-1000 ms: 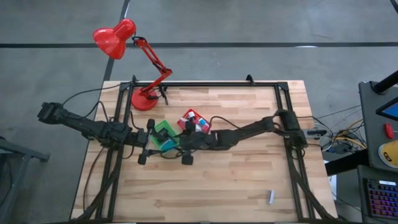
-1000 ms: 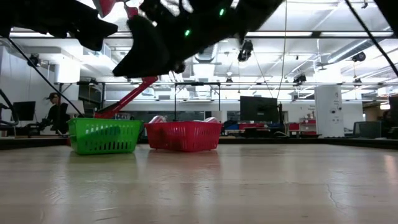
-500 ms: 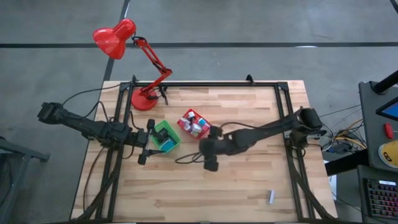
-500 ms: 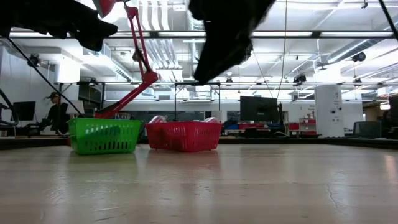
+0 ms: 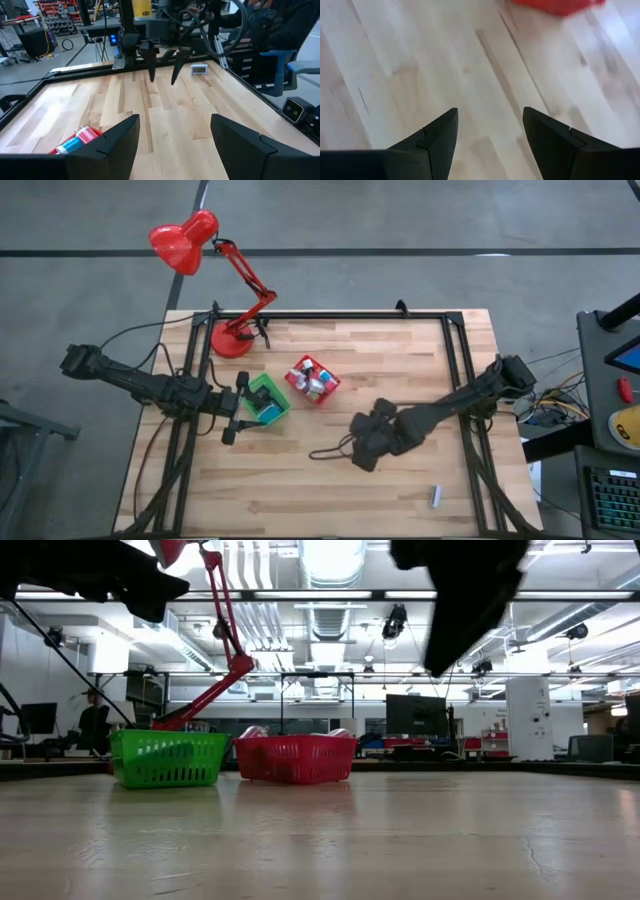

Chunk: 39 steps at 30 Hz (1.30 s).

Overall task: Pick & Place Office items
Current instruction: Put the white timer into the green bin

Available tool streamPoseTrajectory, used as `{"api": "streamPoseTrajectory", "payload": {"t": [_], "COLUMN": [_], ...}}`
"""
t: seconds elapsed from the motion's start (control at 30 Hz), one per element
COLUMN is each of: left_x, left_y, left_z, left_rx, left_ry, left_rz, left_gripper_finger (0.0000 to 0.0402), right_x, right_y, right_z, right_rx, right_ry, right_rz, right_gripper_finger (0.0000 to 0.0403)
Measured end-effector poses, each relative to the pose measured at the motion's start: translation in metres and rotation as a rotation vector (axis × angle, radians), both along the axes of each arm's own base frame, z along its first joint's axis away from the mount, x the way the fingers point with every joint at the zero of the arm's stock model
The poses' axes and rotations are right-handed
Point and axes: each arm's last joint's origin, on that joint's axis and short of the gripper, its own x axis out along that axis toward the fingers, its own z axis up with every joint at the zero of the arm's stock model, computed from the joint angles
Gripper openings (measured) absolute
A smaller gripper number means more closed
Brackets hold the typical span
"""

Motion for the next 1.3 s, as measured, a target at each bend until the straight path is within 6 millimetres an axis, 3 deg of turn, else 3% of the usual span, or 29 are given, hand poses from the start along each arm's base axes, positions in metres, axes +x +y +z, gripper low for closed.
{"api": "streamPoseTrajectory", "payload": {"t": [0.37, 1.0, 1.3], "left_x": [0.0, 0.0, 0.0], "left_y": [0.0, 0.0, 0.0], "left_z": [0.0, 0.0, 0.0], "left_rx": [0.0, 0.0, 0.0], "left_ry": [0.0, 0.0, -0.001], "left_rz": [0.0, 0.0, 0.0], "left_gripper_finger": [0.025, 0.025, 0.025], "right_x": [-0.021, -0.023, -0.033], "right_y": [0.027, 0.028, 0.042], "right_z": [-0.002, -0.002, 0.006], "right_rx": [0.0, -0.016, 0.071], "right_ry": [-0.017, -0.057, -0.094], "right_rz": [-0.128, -0.197, -0.356], "right_gripper_finger": [0.0219, 0.0219, 0.0219]}}
